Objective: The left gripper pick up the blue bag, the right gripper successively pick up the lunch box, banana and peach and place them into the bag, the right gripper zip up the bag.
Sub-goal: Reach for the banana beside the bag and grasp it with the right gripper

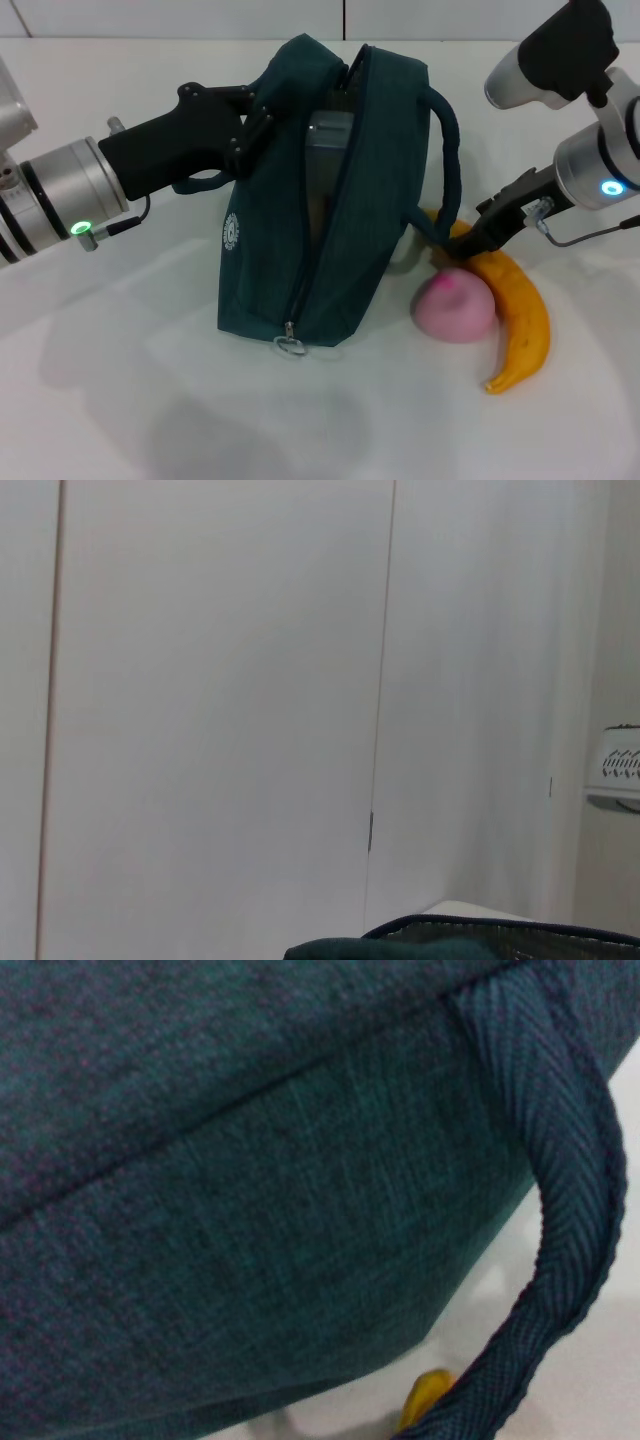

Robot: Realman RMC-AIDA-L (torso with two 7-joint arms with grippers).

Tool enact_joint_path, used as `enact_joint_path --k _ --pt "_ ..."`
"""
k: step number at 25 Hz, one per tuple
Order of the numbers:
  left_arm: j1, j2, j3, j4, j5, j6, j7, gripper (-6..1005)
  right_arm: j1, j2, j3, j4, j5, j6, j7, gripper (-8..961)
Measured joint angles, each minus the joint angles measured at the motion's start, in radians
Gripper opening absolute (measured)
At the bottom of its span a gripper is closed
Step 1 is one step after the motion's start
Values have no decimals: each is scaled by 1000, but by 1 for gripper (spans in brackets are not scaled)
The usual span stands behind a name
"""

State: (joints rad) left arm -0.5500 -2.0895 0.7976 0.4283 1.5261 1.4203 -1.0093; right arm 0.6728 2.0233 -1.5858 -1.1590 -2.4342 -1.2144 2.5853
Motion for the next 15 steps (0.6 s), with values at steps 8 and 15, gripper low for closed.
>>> enact_joint_path --k 8,15 --pt "-1 0 -1 -1 0 -2 0 43 43 2 -22 84 6 37 -2 688" --pt "-1 0 -1 -3 0 -2 0 43 39 4 -25 85 19 45 -1 682"
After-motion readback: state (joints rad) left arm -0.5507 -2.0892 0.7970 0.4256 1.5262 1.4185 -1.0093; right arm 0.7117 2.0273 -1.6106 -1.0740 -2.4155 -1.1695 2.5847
